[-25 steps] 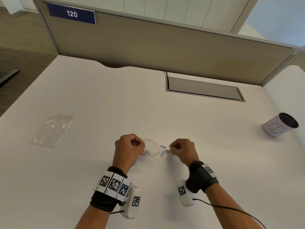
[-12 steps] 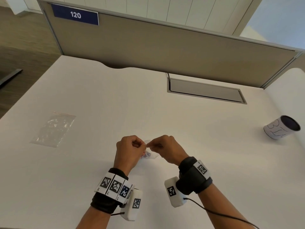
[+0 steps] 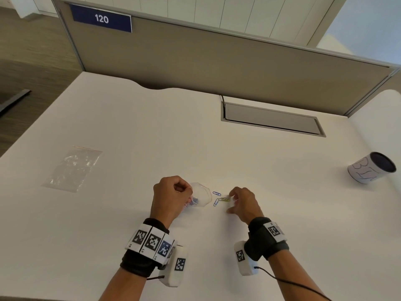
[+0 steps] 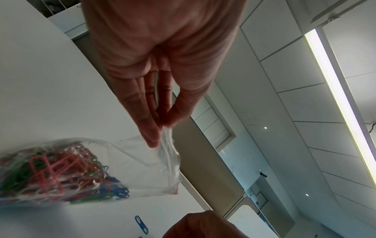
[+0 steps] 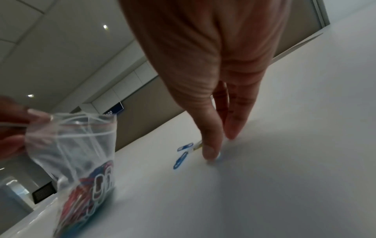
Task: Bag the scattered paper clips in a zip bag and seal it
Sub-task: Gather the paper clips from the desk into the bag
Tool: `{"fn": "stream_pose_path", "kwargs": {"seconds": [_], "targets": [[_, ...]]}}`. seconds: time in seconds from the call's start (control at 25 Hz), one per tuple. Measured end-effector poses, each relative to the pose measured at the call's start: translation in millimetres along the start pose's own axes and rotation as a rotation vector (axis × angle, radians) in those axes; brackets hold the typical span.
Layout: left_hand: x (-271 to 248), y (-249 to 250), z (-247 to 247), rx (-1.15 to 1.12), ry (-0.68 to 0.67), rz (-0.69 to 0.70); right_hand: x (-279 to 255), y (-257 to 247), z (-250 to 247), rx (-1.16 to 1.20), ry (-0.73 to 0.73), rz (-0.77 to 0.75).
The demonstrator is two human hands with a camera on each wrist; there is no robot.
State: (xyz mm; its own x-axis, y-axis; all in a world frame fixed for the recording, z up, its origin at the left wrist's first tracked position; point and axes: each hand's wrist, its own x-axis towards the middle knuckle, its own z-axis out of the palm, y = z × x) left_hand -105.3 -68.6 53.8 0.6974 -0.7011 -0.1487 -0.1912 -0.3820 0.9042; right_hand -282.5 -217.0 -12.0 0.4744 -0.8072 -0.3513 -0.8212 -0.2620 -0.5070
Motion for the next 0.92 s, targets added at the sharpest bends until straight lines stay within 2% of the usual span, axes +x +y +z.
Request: {"fn": "stream_pose_path", "kwargs": {"seconds": [0.16, 0.28, 0.32, 0.48, 0.68, 0.92], "targets": [[-1, 0, 0, 0.005, -0.001, 0.005, 14, -14, 16, 0.074, 0.033, -0.07], [-2, 0, 0, 0.0, -0.006, 0.002, 16, -21, 16, 0.141, 0.125, -0.099], [-2, 0, 0, 0.0, -0.002, 0.0, 15, -22, 15, 0.127, 0.137, -0.12], [-3, 0, 0, -0.013, -0.005, -0.004, 9, -27, 23, -0.131, -0.015, -0.194], [-2, 0, 0, -0.012, -0.002, -0.007, 8, -25, 32, -0.159, 0.109, -0.254], [-3, 0, 0, -0.018, -0.006, -0.012, 11, -33, 19, -0.268, 0.036, -0.244]]}}
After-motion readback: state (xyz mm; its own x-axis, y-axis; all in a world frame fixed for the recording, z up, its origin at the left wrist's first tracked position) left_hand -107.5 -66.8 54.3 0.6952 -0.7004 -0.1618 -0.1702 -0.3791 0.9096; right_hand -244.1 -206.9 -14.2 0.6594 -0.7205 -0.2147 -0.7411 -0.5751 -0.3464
